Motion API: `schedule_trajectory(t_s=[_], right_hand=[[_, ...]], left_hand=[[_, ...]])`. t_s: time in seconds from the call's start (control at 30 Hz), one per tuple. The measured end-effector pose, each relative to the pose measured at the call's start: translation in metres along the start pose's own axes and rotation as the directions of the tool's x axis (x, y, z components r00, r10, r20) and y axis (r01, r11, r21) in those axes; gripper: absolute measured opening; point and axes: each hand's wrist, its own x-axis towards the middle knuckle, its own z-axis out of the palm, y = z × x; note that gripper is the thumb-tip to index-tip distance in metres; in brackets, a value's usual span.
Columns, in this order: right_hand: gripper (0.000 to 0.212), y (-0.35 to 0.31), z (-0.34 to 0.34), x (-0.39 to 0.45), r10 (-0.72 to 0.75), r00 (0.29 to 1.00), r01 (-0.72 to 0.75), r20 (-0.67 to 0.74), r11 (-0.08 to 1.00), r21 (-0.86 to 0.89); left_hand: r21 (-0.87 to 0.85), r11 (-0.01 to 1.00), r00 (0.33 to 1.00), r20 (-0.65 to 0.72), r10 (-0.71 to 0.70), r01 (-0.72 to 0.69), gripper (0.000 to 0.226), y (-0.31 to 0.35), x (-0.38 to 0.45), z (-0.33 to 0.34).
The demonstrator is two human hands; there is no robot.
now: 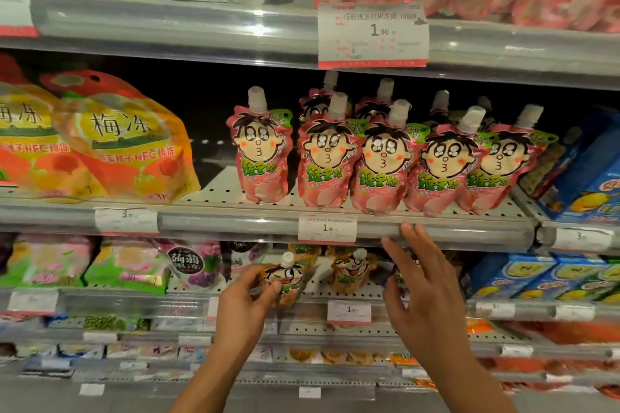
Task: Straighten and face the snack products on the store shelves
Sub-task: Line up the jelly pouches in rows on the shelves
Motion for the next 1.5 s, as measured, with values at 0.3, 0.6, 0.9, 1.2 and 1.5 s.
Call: schedule_trajectory(t_s=[0.3, 0.6, 0.9, 1.2, 1.5], right_hand=[[0.053, 0.006, -0.004, -0.002, -0.034, 0.998, 0.034, 0.057, 0.999, -0.004], [0.033, 0.017, 0.011, -0.037, 0.035, 0.989, -0.009, -0.146, 0.984, 0.179], [0.081, 0.025, 0.08, -0.052, 0.422, 0.687, -0.652, 0.591, 0.717, 0.246], [0.051, 0.019, 0.117, -0.022, 0.506, 0.656, -0.747, 0.56, 0.543, 0.384], [0.04, 0.035, 0.147, -0.004, 0.567, 0.672, -0.728, 0.476, 0.624, 0.285]], left_hand=[[-0.072, 0.995, 0.991, 0.125, -0.056, 0.065, 0.014, -0.014, 0.038, 0.028], [-0.091, 0.994, 0.965, 0.261, -0.037, 0.063, 0.021, -0.027, 0.048, 0.024], [-0.127, 0.985, 0.975, 0.204, -0.092, 0.119, 0.021, -0.027, 0.047, 0.029], [0.227, 0.972, 0.982, 0.161, -0.101, 0.063, 0.031, -0.036, 0.036, 0.038], [0.282, 0.959, 0.99, 0.138, -0.044, 0.004, 0.028, -0.043, 0.054, 0.044]])
